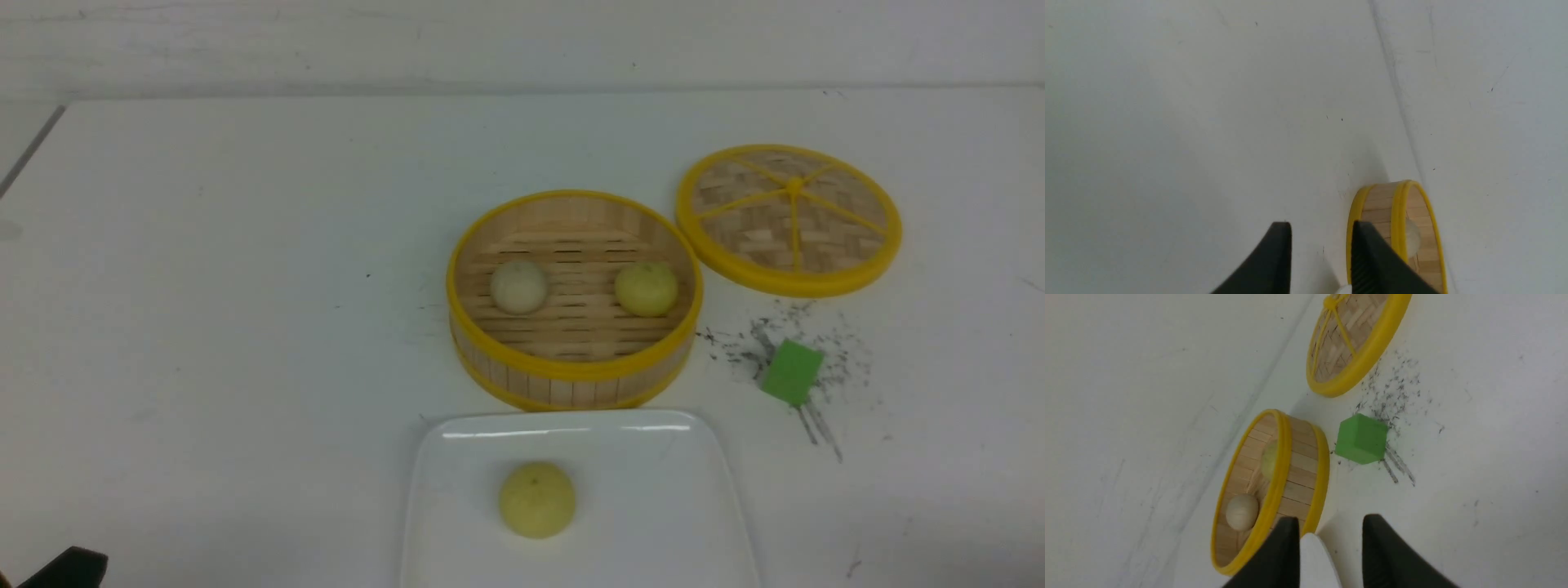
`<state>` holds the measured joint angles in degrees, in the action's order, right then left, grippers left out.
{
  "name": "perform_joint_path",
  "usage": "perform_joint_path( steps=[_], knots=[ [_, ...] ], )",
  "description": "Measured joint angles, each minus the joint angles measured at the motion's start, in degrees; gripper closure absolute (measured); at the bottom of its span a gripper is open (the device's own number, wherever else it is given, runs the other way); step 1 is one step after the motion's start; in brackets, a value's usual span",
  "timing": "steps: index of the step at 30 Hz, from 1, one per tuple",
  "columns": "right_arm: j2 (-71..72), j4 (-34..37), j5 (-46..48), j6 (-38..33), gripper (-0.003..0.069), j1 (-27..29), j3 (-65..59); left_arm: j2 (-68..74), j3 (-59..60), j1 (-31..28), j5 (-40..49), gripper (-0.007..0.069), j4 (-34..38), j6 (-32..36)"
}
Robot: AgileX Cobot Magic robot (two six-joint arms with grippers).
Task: Put the steamed buns into the plate on the white tablecloth.
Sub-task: 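Reach toward a bun in the bamboo steamer with the right gripper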
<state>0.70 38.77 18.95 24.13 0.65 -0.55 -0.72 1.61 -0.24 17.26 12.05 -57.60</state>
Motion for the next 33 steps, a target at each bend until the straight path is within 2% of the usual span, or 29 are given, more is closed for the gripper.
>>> perform_joint_path(
  steps=[1, 2, 4, 6, 7, 8, 9, 11, 13, 14, 15, 17, 20, 21, 22, 24, 27, 29, 31, 33],
  knots=[
    [0.0, 0.0, -0.05, -0.46, 0.0433, 0.0, 0.19, 0.0, 0.0, 0.0, 0.0, 0.0386, 0.23, 0.0],
    [0.0, 0.02, -0.16, -2.73, 0.0456, 0.0, 1.78, 0.0, 0.0, 0.0, -1.65, 0.0394, 3.5, -2.22],
    [-0.06, -0.74, 0.19, -9.4, 0.0538, 0.0, 6.86, 0.0, -1.2, 0.0, -2.42, 0.0414, 10.12, -3.06],
    [-1.83, -2.66, 2.05, -15.27, 0.0634, 0.0, 12.77, 0.0, -5.16, 0.0, -2.42, 0.0454, 13.02, 2.76],
    [-2.14, -2.84, 2.66, -16.32, 0.0641, 0.0, 13.31, 0.0, -5.62, 0.0, -2.37, 0.0454, 13.15, 3.57],
    [-5.44, -5.21, 6.03, -19.78, 0.0669, 0.0, 17.66, 0.0, -9.54, 0.0, -1.31, 0.0492, 13.74, 11.19],
    [-5.96, -5.52, 6.03, -19.78, 0.0669, 0.0, 18.21, 0.0, -10.03, 0.0, -1.06, 0.0503, 13.8, 12.21],
    [-14.98, -10.9, 15.04, -22.4, 0.0667, 0.0, 24.63, 2.52, -16.58, 0.0, 6.04, 0.0578, 14.14, 25.91],
    [-21.23, -13.88, 21.92, -22.71, 0.0662, 0.0, 28.51, 6.36, -19.58, 0.0, 12.47, 0.0613, 14.21, 31.81],
    [-22.84, -14.23, 21.92, -22.71, 0.0662, 0.0, 28.51, 6.94, -19.9, 0.0, 13.36, 0.0615, 14.21, 32.42],
    [-28.61, -16.65, 27.0, -22.71, 0.0659, 0.0, 31.53, 11.9, -22.24, 0.0, 20.65, 0.0622, 14.21, 36.38],
    [-35.78, -17.77, 32.85, -22.76, 0.0657, 0.0, 34.75, 17.89, -24.37, 0.0, 28.13, 0.0622, 14.21, 39.45],
    [-45.51, -13.31, 36.53, -27.19, 0.0656, -0.29, 38.42, 27.03, -27.02, 0.0, 35.59, 0.0622, 14.09, 43.54],
    [-48.92, -8.63, 36.93, -32.89, 0.0656, -1.28, 40.32, 30.07, -27.75, 0.0, 36.76, 0.0622, 14.09, 45.29],
    [-49.96, -6.86, 36.98, -33.84, 0.0656, -1.47, 40.59, 31.25, -28.01, 0.0, 37.02, 0.0622, 14.09, 45.58],
    [-55.29, 3.49, 36.91, -44.31, 0.0656, -4.34, 43.78, 37.61, -29.25, 0.0, 37.41, 0.0622, 13.97, 48.37],
    [-62.74, 12.27, 36.79, -52.89, 0.0656, -8.72, 48.41, 43.74, -29.8, 0.0, 36.09, 0.0622, 13.97, 49.68],
    [-67.71, 12.59, 36.61, -54.08, 0.0656, -11.4, 51.91, 46.67, -29.8, 0.0, 34.82, 0.0622, 13.97, 49.91],
    [-73.07, 10.05, 36.28, -53.33, 0.0655, -13.59, 55.5, 49.17, -29.8, 0.0, 33.48, 0.0622, 13.97, 50.03],
    [-80.33, 3.05, 35.33, -48.46, 0.0647, -16.58, 61.98, 51.76, -29.8, 0.0, 32.48, 0.0622, 13.92, 50.03]
  ],
)
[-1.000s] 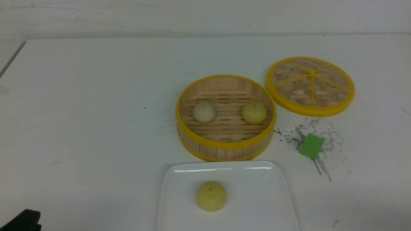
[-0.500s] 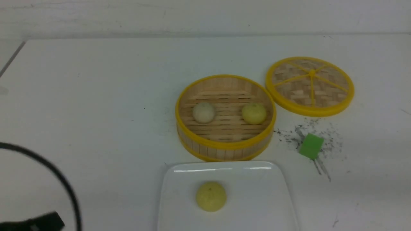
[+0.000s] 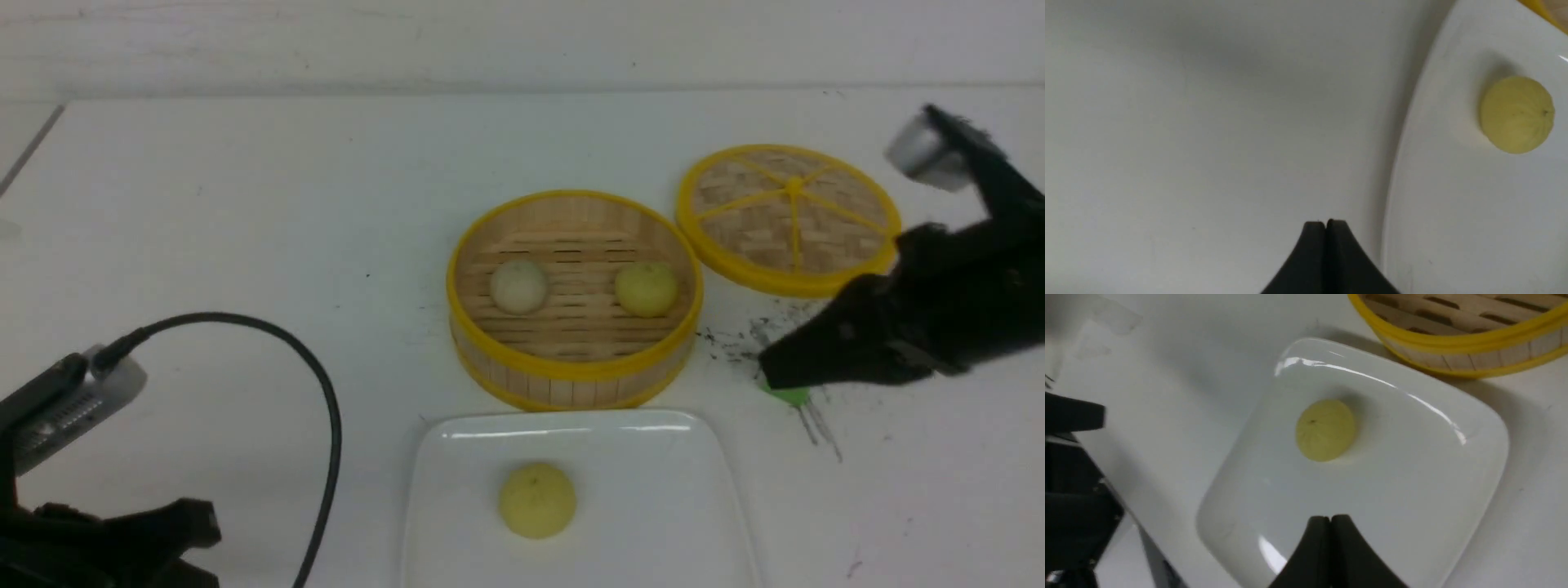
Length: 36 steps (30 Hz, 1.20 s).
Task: Put the steamed buns into the plate on the white tablecloth.
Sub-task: 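Reach toward a bun in the bamboo steamer with the right gripper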
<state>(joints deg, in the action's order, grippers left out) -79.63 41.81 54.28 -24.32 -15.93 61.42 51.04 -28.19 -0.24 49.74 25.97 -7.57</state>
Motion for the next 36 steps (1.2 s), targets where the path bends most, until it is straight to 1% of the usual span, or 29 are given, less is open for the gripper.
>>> perform_joint_path(
  steps=[2, 3, 4, 7, 9, 11, 12, 13, 15, 18, 21, 27, 28, 29, 30, 31, 33, 34, 35, 36],
  knots=[
    [-5.09, -6.91, -0.76, 4.97, 0.0629, -1.68, 4.15, 1.14, 0.0, 0.0, -0.27, 0.0622, 0.0, 0.0],
    [-5.09, -6.91, -0.83, 5.52, 0.0626, -1.89, 4.67, 1.23, 0.0, 0.0, -0.26, 0.0622, 0.0, 0.0],
    [-10.26, -15.2, -1.28, 10.0, 0.0592, -3.9, 9.44, 1.74, 0.0, 0.0, -0.48, 0.0622, 0.0, 0.0],
    [-16.21, -24.16, -1.42, 14.69, 0.0503, -6.91, 16.01, 1.81, 0.0, 0.0, -0.64, 0.0618, 0.0, 0.0],
    [-20.46, -30.73, -2.21, 17.25, 0.0417, -8.78, 20.95, 1.81, 0.0, 0.0, -0.45, 0.0613, 0.12, 0.0],
    [-23.5, -33.83, -3.6, 18.41, 0.0348, -9.73, 24.62, 1.81, 0.0, 0.0, -0.22, 0.061, 0.12, 0.0],
    [-23.8, -34.09, -3.78, 18.5, 0.0341, -9.79, 24.62, 1.86, 0.0, 0.0, -0.23, 0.061, 0.12, 0.0],
    [-25.59, -35.12, -5.14, 18.81, 0.0293, -10.06, 26.61, 1.86, 0.0, 0.0, -0.09, 0.0608, 0.12, 0.0],
    [-28.58, -35.85, -7.3, 18.89, 0.0233, -10.18, 28.78, 1.86, 0.0, 0.0, -0.03, 0.0606, 0.12, 0.0],
    [-32.08, -36.62, -11.07, 18.89, 0.0186, -10.23, 29.92, 1.86, 0.0, 0.0, -0.03, 0.0602, 0.18, 0.0],
    [-34.79, -36.77, -14.53, 18.89, 0.0173, -10.23, 30.11, 1.86, 0.0, 0.0, -0.03, 0.0596, 0.18, 0.0],
    [-38.29, -37.07, -17.87, 18.89, 0.0176, -10.23, 30.17, 1.97, 0.0, 0.0, -0.03, 0.0593, 0.18, 0.0],
    [-38.62, -37.46, -17.99, 18.89, 0.0191, -10.23, 30.23, 1.97, 0.0, 0.0, -0.03, 0.0592, 0.18, 0.0],
    [-38.87, -38.15, -17.98, 18.89, 0.0222, -10.23, 30.23, 1.97, 0.0, 0.0, -0.03, 0.0591, 0.18, 0.0],
    [-38.87, -38.24, -17.98, 18.89, 0.0222, -10.23, 30.23, 1.97, 0.0, 0.0, -0.03, 0.0591, 0.18, 0.0],
    [-38.92, -38.44, -17.98, 18.89, 0.0271, -10.23, 30.28, 1.97, 0.0, 0.0, -0.03, 0.0589, 0.18, 0.0],
    [-38.79, -38.51, -17.76, 18.89, 0.0403, -10.23, 30.42, 1.97, 0.0, 0.0, 0.23, 0.0587, 0.18, 0.0],
    [-38.68, -38.51, -17.62, 18.89, 0.0445, -10.23, 30.47, 1.97, 0.0, 0.0, 0.23, 0.0587, 0.18, 0.0],
    [-38.1, -38.51, -16.28, 18.89, 0.0545, -10.23, 30.8, 1.97, 0.0, 0.0, 0.65, 0.0584, 0.18, 0.0],
    [-37.18, -38.45, -14.91, 18.89, 0.0603, -10.23, 31.12, 1.97, 0.0, 0.0, 0.82, 0.0582, 0.18, 0.0]
  ],
)
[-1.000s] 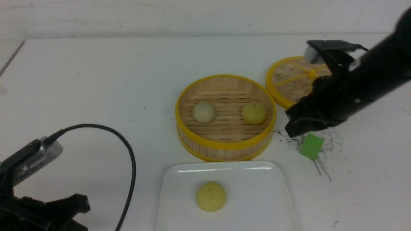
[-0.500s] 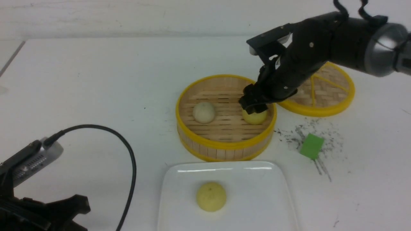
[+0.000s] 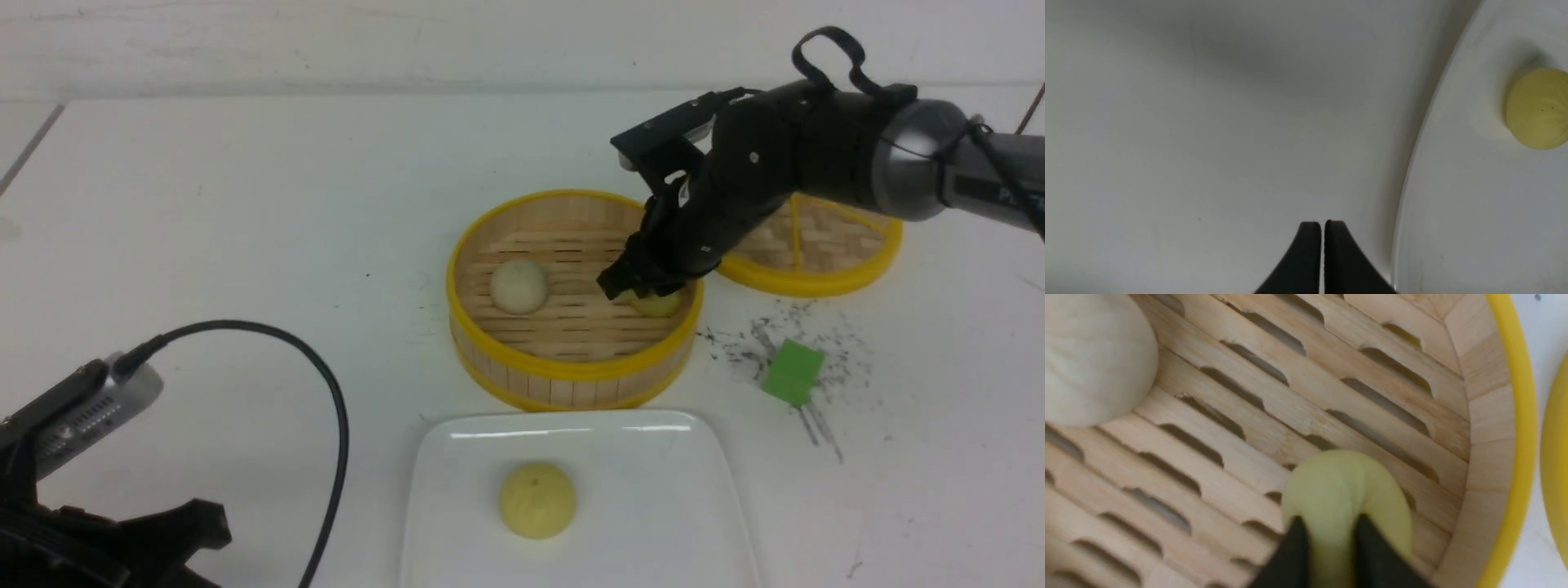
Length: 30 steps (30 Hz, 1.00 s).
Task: Put the steamed buns into the plate on the white tablecloth.
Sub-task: 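Move the steamed bun from the bamboo steamer onto the white plate with the right gripper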
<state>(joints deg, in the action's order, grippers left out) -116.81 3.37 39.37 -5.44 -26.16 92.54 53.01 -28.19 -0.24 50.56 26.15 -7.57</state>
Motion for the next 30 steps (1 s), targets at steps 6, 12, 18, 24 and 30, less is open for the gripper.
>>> perform_joint_path(
  steps=[6, 12, 18, 24, 30],
  knots=[
    [12.03, 3.73, 16.36, 0.0, 0.0643, 0.0, 2.82, 0.0, 0.0, 0.0, 0.0, 0.0571, 0.0, 0.0],
    [25.11, 12.68, 30.58, 1.93, 0.0637, -0.53, -0.47, 0.0, 0.0, 0.0, 0.0, 0.0569, 0.0, 0.0],
    [28.75, 14.28, 25.03, 0.49, 0.0599, -7.63, -16.74, 0.0, 0.0, 0.0, -0.73, 0.0559, 0.0, 0.05],
    [23.33, 9.42, 4.82, 0.43, 0.0461, -15.55, -31.92, 0.0, 0.0, 0.0, -3.81, 0.0554, 0.0, 0.23],
    [19.46, 11.49, -2.62, 0.43, 0.0265, -17.05, -33.6, 0.0, 0.0, 0.0, -6.2, 0.0552, 0.14, 4.51]
  ],
)
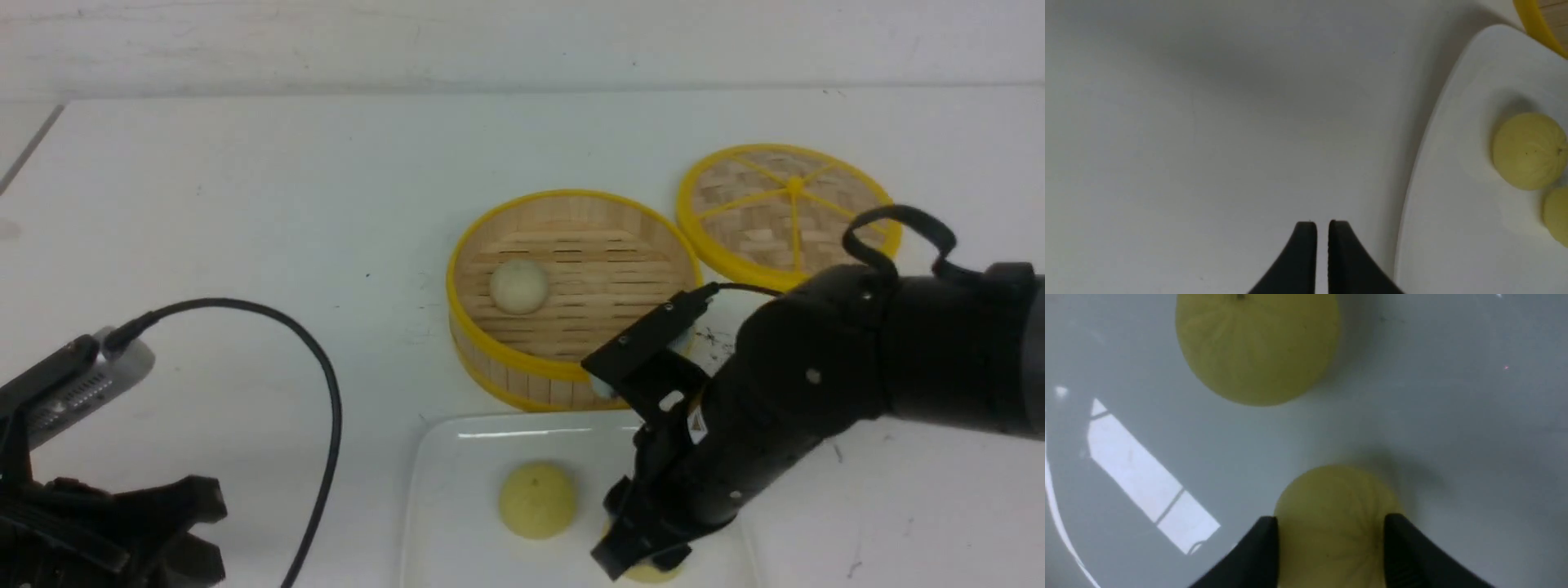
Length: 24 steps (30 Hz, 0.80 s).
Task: Put the steamed buns into the plate on the white tablecloth.
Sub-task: 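Move the steamed bun from the bamboo steamer onto the white plate with the right gripper, then reach into the bamboo steamer and grasp a bun with the left gripper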
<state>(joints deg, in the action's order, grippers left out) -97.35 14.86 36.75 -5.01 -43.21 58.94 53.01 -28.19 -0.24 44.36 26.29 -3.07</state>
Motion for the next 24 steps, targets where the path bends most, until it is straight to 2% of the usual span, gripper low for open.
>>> perform_joint_path(
  steps=[3, 8, 10, 11, 12, 15, 20, 21, 22, 24],
  knots=[
    [0.56, 0.15, 4.11, 0.0, 0.0186, 0.0, 2.09, 0.26, -1.7, 0.0, 1.81, 0.0549, 0.88, 5.01],
    [3.68, -4.64, 13.77, -0.66, 0.0179, 0.0, 8.18, 2.26, -9.56, 0.0, 10.37, 0.0542, 1.67, 10.14],
    [6.14, -7.93, 18.15, -1.67, 0.0219, 0.0, 11.11, 3.89, -14.75, 0.0, 13.56, 0.054, 1.83, 10.84],
    [8.72, -11.11, 21.34, -2.24, 0.0267, 0.0, 12.6, 5.53, -19.01, 0.0, 15.52, 0.0538, 2.1, 10.97],
    [9.04, -11.47, 21.73, -2.31, 0.0274, 0.0, 12.72, 5.98, -20.08, 0.0, 15.93, 0.0538, 2.18, 11.01],
    [14.2, -16.03, 28.1, -2.39, 0.042, 0.21, 13.31, 10.19, -28.01, 0.0, 18.79, 0.0537, 2.93, 11.27],
    [23.48, -16.68, 33.39, -0.26, 0.0645, 4.49, 12.84, 19.23, -37.59, 0.0, 22.85, 0.0535, 3.63, 11.53],
    [23.48, -16.68, 33.39, -0.26, 0.0645, 4.49, 12.84, 19.6, -37.87, 0.0, 22.96, 0.0535, 3.8, 11.67],
    [27.51, -16.93, 33.64, 0.56, 0.0671, 7.14, 11.44, 22.57, -40.01, 0.71, 23.41, 0.0535, 4.43, 12.2],
    [32.36, -17.12, 34.03, 0.98, 0.0673, 9.98, 8.6, 25.33, -41.43, 3.15, 22.95, 0.0535, 4.87, 12.44]
  ],
)
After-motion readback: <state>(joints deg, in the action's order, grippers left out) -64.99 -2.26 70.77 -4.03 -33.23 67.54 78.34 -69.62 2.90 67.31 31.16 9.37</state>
